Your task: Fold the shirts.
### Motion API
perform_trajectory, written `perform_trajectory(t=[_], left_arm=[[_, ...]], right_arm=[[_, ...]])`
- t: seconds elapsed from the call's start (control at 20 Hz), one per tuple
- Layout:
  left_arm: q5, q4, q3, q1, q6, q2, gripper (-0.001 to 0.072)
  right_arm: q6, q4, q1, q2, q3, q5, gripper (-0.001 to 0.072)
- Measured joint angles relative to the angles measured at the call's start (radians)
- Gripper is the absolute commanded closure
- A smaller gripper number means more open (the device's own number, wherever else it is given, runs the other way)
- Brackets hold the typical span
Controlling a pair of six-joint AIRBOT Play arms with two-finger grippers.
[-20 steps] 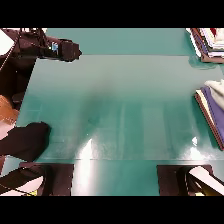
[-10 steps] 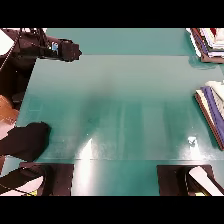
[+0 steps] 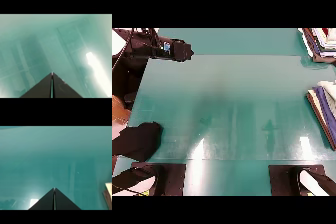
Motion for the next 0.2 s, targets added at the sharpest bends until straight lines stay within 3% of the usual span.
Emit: perform_trajectory(t=[0.2], left_arm=[[0.000, 0.000, 0.000, 0.000, 0.000, 0.000, 0.0679]], right_arm=[[0.000, 0.003, 0.091, 0.000, 0.005, -0.028, 0.0696]])
